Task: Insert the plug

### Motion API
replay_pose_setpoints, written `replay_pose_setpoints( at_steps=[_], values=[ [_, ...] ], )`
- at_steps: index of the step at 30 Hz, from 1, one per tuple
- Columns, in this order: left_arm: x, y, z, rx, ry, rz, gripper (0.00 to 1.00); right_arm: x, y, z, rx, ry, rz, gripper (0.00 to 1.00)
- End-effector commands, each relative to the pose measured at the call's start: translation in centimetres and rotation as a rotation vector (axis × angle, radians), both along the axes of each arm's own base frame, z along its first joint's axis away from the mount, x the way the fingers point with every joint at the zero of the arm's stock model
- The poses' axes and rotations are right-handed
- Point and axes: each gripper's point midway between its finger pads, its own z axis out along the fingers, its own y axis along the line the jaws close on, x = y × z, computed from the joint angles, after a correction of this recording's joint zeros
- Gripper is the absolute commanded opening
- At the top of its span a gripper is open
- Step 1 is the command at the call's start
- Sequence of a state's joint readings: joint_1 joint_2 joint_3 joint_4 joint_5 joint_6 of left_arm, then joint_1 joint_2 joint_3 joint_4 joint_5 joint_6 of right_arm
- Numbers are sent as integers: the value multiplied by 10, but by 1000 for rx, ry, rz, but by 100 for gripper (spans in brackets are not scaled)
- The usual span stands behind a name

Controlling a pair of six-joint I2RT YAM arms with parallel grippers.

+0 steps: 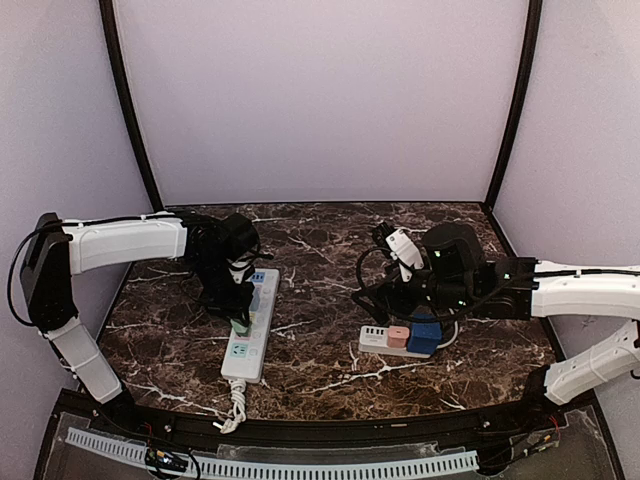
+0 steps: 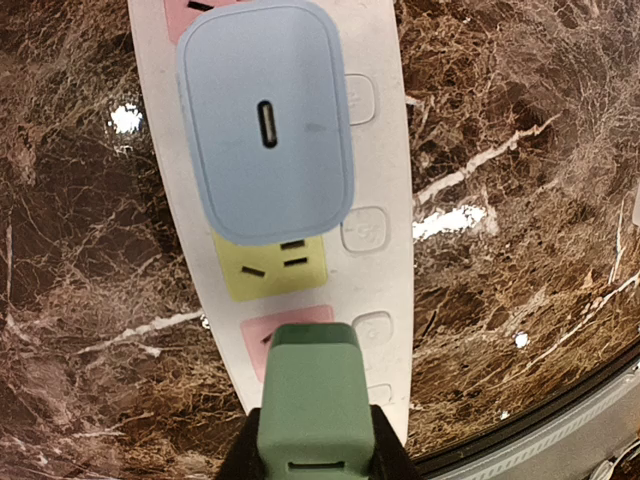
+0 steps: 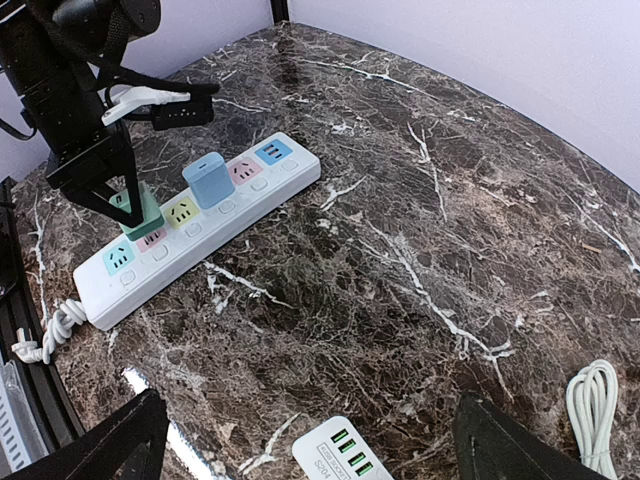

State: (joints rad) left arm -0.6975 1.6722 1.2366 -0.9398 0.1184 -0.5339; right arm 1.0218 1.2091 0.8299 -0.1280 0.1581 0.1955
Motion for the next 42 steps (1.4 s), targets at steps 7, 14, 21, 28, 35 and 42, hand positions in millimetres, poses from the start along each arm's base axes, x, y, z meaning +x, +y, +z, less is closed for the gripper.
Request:
replay_pose_setpoints(
  at_steps=[7, 14, 21, 28, 35, 42],
  values=[
    [-16, 19, -2, 111, 36, -10, 1, 1, -3, 1, -2, -16, -10, 99],
    [-21, 16, -3, 112, 46, -3, 1, 2, -3, -1, -7, -9, -11, 99],
    [-16, 5, -8, 86, 54, 15, 1, 2, 0, -3, -12, -5, -6, 99],
    [-15, 0, -11, 83, 62, 36, 1, 4, 4, -5, -22, 0, 1, 98],
    [-16, 3, -14, 108, 67, 39, 1, 5, 8, -8, -29, 6, 6, 99],
    [-14, 5, -14, 125, 60, 40, 1, 7, 11, -10, -45, -2, 16, 99]
  ],
)
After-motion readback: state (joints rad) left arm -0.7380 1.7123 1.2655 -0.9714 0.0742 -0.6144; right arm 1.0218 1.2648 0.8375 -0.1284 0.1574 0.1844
